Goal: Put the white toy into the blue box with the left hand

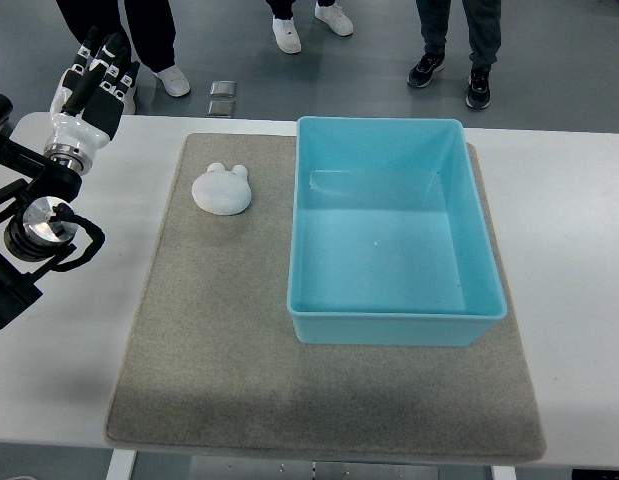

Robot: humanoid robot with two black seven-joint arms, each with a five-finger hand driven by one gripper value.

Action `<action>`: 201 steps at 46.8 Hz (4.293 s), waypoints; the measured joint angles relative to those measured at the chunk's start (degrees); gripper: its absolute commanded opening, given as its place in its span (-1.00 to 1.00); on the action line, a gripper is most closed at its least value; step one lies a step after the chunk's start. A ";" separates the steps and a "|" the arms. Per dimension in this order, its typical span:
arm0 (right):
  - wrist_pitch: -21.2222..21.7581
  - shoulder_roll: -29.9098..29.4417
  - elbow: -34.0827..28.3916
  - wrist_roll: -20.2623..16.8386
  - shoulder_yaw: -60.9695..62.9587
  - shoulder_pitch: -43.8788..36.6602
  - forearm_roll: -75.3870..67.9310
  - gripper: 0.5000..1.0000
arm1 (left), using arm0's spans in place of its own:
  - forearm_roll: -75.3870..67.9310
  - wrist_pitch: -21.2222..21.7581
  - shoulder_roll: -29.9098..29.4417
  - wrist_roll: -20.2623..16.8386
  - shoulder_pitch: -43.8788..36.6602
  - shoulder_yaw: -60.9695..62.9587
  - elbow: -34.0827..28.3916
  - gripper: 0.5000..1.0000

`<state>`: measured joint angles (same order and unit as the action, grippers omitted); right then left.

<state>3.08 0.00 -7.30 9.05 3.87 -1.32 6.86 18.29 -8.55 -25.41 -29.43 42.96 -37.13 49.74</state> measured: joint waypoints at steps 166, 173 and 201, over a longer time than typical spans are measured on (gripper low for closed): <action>0.00 0.00 0.00 0.00 0.00 0.00 0.00 0.74 | -100.08 -0.09 -8.06 -0.02 7.01 1.45 1.86 0.95; 0.00 0.00 0.00 0.00 0.00 0.00 0.00 0.74 | -103.01 -1.15 -10.04 -0.12 6.79 3.60 3.85 0.93; 0.00 0.00 0.00 0.00 0.00 0.00 0.00 0.74 | -106.43 4.91 -10.50 -0.51 6.13 11.21 1.53 0.76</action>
<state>3.08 0.00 -7.30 9.05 3.87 -1.32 6.86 -88.15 -3.65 -35.91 -29.94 49.09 -25.92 51.28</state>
